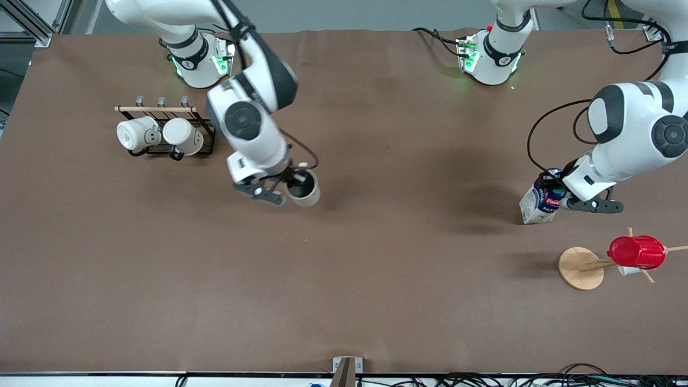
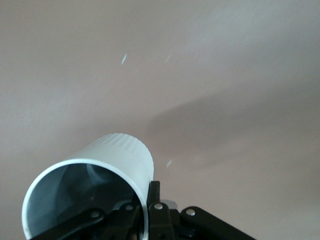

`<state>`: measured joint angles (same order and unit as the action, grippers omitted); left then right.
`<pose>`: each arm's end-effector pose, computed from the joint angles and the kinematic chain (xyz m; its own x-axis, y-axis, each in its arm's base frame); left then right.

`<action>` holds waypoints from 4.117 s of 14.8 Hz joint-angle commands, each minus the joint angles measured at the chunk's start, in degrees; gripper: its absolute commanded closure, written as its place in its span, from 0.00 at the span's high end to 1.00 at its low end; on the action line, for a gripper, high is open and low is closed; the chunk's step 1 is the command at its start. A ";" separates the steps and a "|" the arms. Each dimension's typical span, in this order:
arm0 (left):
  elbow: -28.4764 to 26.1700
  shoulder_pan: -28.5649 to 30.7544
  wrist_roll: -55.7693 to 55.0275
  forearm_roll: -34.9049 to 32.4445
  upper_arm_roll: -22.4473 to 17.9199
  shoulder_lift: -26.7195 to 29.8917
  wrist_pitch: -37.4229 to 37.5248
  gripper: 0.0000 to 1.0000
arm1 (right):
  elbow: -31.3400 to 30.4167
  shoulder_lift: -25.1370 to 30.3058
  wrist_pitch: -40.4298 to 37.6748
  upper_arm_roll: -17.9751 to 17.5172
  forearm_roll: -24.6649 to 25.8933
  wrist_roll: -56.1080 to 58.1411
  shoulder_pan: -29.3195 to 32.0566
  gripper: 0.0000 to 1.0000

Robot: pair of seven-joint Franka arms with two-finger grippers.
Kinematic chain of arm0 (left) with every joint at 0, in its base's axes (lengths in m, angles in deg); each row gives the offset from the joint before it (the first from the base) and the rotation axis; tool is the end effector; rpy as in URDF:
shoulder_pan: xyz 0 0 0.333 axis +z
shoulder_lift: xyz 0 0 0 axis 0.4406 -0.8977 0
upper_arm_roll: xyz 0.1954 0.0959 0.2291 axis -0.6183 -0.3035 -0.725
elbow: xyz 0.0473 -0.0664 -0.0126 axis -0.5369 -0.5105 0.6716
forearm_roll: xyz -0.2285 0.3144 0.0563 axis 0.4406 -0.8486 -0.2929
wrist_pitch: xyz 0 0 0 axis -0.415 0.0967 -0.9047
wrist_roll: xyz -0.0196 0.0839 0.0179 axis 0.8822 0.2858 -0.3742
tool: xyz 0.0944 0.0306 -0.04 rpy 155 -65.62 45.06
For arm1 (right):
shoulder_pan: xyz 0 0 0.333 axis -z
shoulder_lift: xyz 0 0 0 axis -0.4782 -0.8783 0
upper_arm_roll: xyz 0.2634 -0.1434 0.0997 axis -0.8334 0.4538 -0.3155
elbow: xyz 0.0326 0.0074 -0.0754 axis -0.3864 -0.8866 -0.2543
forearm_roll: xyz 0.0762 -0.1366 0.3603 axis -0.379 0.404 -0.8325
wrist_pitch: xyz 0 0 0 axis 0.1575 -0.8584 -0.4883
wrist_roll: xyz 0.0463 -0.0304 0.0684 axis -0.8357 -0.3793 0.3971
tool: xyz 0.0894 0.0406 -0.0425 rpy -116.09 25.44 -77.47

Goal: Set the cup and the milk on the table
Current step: 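Carry the mug and the carton toward the table middle with both grippers, then release the mug with the right gripper and withdraw it to rest, then lower the milk carton beside the mug with the left gripper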

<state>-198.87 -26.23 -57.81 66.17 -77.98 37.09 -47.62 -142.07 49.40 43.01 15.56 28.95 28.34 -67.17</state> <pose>0.5551 0.0053 0.3617 0.9907 -0.1203 -0.0636 -0.1182 -0.9924 0.0350 0.5038 0.4070 0.3410 0.9258 -0.3709 -0.0733 -0.3740 -0.9268 -0.0336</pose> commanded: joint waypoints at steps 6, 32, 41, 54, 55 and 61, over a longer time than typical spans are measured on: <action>6.61 -2.11 -4.78 2.14 6.76 1.70 10.12 0.04 | 0.89 -8.19 8.98 1.04 0.18 -6.90 -6.39 0.02; 24.29 -6.24 -27.99 7.15 37.27 -25.20 -1.83 0.01 | 0.36 16.84 -17.28 5.26 7.65 30.49 15.73 1.00; 17.17 -5.01 -25.87 7.24 37.54 -22.83 -5.94 0.00 | 5.69 24.41 -30.11 5.44 7.38 59.71 34.38 1.00; 13.82 -5.19 -25.70 7.24 38.68 -21.77 -9.83 0.02 | 19.00 20.55 -36.38 1.48 5.89 54.97 41.33 1.00; 13.82 -5.19 -25.70 7.24 38.68 -21.86 -9.91 0.03 | 18.64 20.55 -36.29 1.40 5.89 54.97 41.59 1.00; 13.64 -5.19 -25.87 7.77 38.68 -21.95 -10.00 0.14 | 18.55 20.55 -36.29 1.31 5.89 54.97 41.42 1.00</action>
<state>-183.77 -32.06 -83.90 74.03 -39.91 13.82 -56.78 -123.45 69.68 6.94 18.10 35.60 84.10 -27.17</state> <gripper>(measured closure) 0.916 0.000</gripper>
